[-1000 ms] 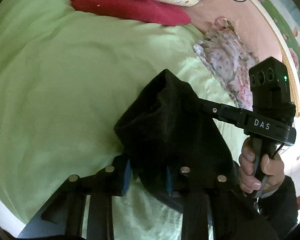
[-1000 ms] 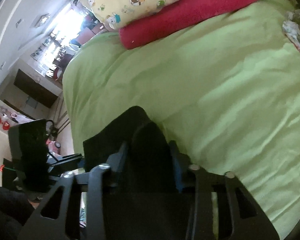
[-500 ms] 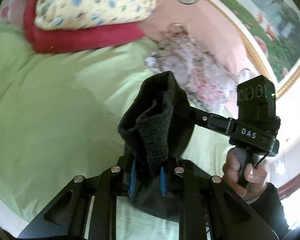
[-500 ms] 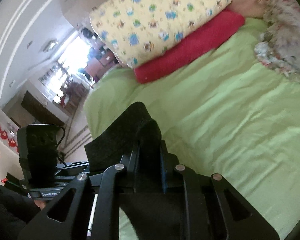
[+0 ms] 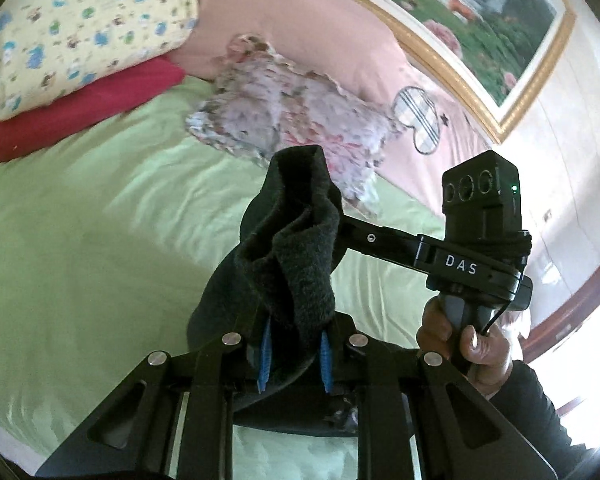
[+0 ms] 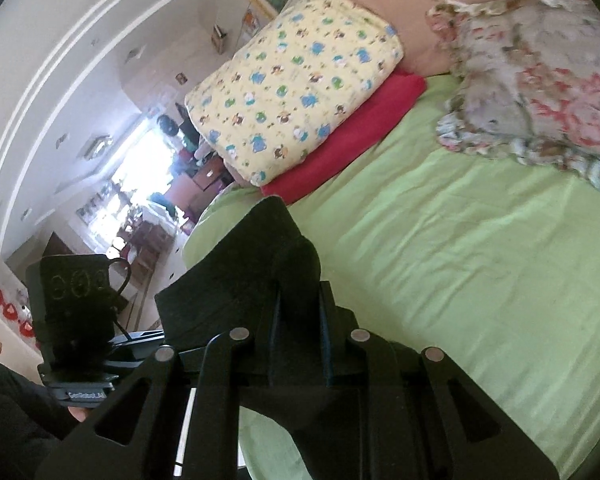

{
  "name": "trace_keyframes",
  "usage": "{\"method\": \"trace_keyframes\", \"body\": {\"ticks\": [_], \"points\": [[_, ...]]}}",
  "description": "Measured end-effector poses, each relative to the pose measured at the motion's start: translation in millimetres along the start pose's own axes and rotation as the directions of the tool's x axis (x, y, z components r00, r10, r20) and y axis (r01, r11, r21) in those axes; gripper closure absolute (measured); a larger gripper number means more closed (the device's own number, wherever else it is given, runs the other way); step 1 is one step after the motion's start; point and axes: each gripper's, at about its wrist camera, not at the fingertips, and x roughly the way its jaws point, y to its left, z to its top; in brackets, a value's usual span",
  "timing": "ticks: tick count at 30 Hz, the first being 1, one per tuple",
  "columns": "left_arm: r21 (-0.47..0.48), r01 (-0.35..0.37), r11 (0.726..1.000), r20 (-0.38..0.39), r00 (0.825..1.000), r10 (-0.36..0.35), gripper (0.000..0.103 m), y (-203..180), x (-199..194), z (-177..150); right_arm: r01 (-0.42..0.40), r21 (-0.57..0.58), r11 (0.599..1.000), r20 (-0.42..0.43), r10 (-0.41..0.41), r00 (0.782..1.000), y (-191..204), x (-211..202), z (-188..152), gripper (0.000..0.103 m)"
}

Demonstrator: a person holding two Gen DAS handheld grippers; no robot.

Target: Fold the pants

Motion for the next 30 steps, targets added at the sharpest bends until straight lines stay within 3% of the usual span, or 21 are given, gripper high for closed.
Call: {"method": "trace_keyframes", "body": {"ticks": [15, 25, 30], "points": [[0.147, 0.101, 0.984, -0.106, 0.991, -0.086, 0.085, -84, 27, -32, 0.029, 0.102, 0.994, 0.145, -0.043, 0.988, -28, -87, -57, 0.085], [0.217, 0.183, 0.959, -0.21, 0.968, -0.137, 0.085, -131, 63, -67, 0.067, 0.207, 0.976, 0.214, -0.112, 0.97, -58, -140, -116, 0.085], [0.254, 0.192, 0.948, -0.251, 0.96, -0.128, 0.085, -146, 81, -82, 0.069, 0.26, 0.963, 0.237, -0.133, 0.962, -72, -156, -140, 0.085]]}}
